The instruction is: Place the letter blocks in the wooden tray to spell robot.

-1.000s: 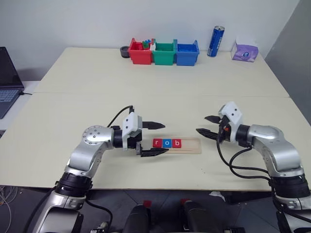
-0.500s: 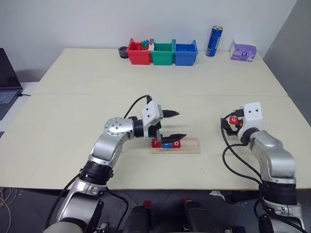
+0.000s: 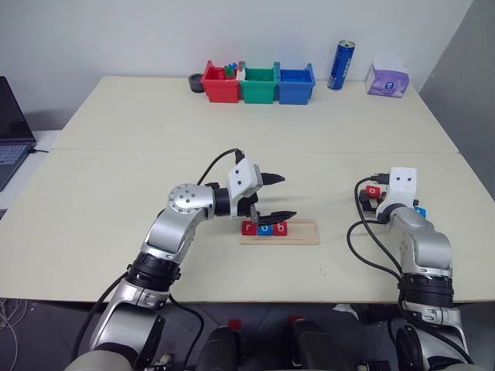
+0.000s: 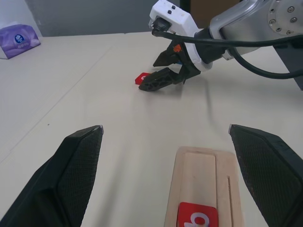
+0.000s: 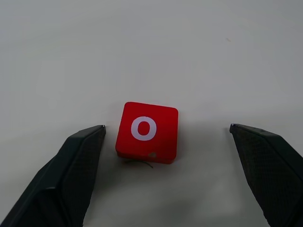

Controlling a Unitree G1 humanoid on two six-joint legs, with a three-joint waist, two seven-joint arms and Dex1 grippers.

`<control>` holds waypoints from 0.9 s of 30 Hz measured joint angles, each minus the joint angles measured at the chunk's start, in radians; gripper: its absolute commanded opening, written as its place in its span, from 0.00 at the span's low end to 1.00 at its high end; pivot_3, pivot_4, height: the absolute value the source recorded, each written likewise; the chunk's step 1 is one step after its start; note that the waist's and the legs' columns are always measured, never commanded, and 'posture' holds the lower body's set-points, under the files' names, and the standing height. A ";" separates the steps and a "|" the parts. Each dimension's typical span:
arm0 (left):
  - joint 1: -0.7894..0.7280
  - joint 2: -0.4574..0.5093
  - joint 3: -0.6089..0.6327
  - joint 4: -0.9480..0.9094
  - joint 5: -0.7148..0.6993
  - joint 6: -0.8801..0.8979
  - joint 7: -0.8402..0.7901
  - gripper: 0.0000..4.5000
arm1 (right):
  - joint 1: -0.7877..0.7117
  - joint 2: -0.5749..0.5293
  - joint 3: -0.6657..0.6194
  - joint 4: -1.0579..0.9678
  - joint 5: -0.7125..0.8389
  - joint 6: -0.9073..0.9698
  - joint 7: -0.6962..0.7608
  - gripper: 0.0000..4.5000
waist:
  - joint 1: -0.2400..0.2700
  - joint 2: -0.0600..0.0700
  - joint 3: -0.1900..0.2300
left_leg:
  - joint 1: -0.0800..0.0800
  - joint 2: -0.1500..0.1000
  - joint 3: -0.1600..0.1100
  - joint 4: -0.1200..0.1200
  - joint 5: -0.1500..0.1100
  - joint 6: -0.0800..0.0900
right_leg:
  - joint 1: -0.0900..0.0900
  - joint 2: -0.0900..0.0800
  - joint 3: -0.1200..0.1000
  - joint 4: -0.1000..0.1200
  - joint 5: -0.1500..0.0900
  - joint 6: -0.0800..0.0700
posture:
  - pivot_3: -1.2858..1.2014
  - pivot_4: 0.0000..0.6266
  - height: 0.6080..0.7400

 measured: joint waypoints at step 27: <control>0.062 0.058 0.004 -0.062 -0.048 0.004 -0.081 1.00 | 0.117 -0.009 0.045 -0.336 0.088 0.321 0.057 0.32 | 0.001 0.001 0.000 | -0.001 0.001 -0.002 -0.002 0.000 0.000 | -0.001 0.000 0.000 0.000 0.000 0.000 | 0.52 0.24 1.00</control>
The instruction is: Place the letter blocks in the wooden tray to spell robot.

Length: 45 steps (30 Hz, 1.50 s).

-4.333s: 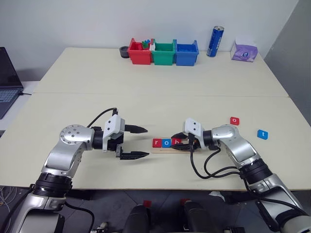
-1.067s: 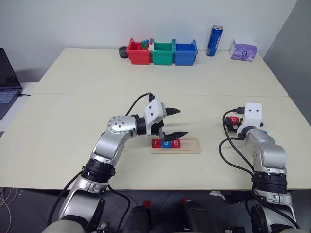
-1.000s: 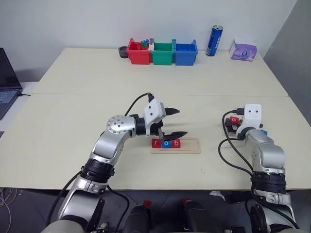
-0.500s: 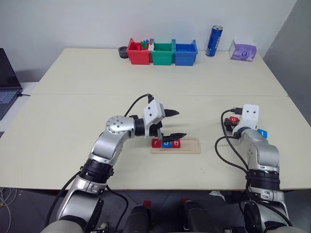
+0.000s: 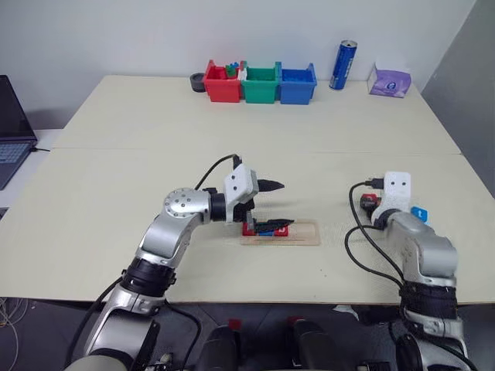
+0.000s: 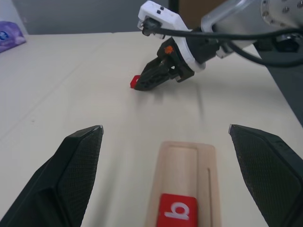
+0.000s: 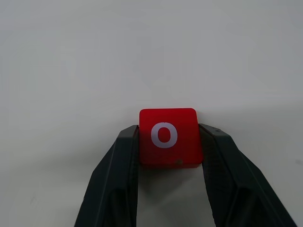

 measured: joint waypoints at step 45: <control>0.012 0.004 -0.003 0.021 -0.002 -0.066 -0.066 1.00 | 0.098 -0.446 0.067 -0.182 0.187 -0.360 0.786 0.99 | 0.000 -0.001 0.001 | -0.001 -0.001 0.001 0.001 -0.001 0.001 | 0.000 0.001 -0.003 -0.003 0.000 0.001 | 0.52 0.24 1.00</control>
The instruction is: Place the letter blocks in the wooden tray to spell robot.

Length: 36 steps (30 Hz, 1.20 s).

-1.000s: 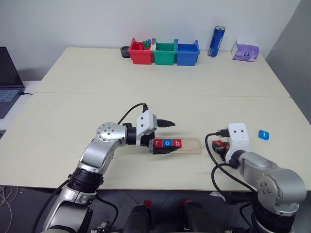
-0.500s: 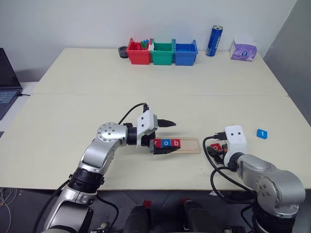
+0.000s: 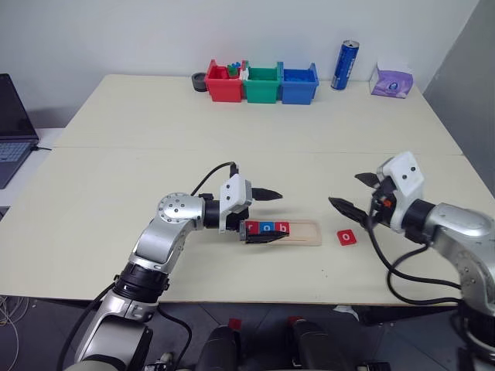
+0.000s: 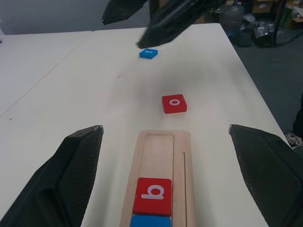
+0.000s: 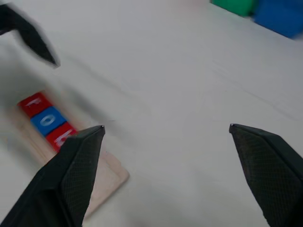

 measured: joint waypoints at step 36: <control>-0.014 0.014 0.001 -0.015 -0.012 0.025 -0.012 1.00 | -0.163 -0.077 0.287 0.805 -0.226 -0.824 0.512 0.92 | 0.002 0.000 0.000 | 0.004 0.001 0.001 0.002 0.000 0.000 | 0.002 -0.001 0.002 0.003 0.000 -0.001 | 0.52 0.24 1.00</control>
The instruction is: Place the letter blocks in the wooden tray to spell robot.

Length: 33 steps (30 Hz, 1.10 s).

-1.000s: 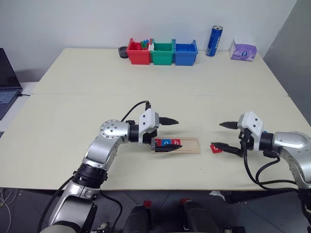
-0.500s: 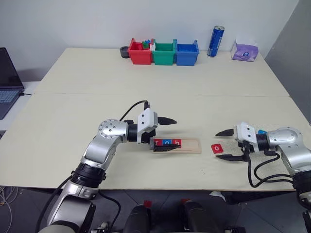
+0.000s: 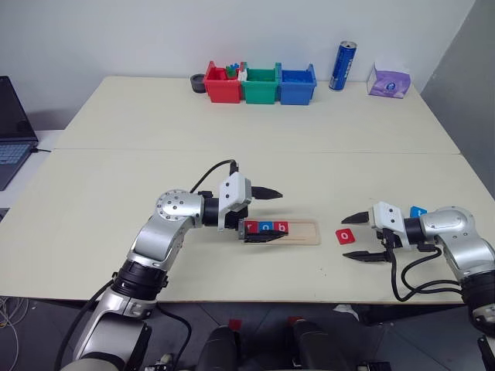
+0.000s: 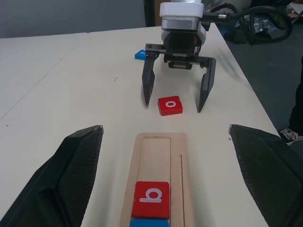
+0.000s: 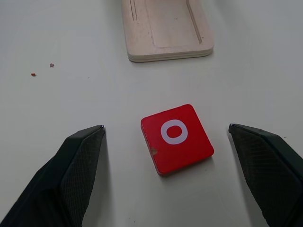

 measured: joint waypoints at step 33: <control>0.096 0.201 0.099 -0.028 -0.089 0.037 -0.136 1.00 | -0.086 0.119 0.069 -0.244 0.056 0.317 -0.088 0.32 | 0.001 0.000 0.000 | 0.000 0.001 -0.001 0.000 0.000 0.000 | 0.000 -0.001 -0.001 0.000 0.000 0.000 | 0.52 0.24 1.00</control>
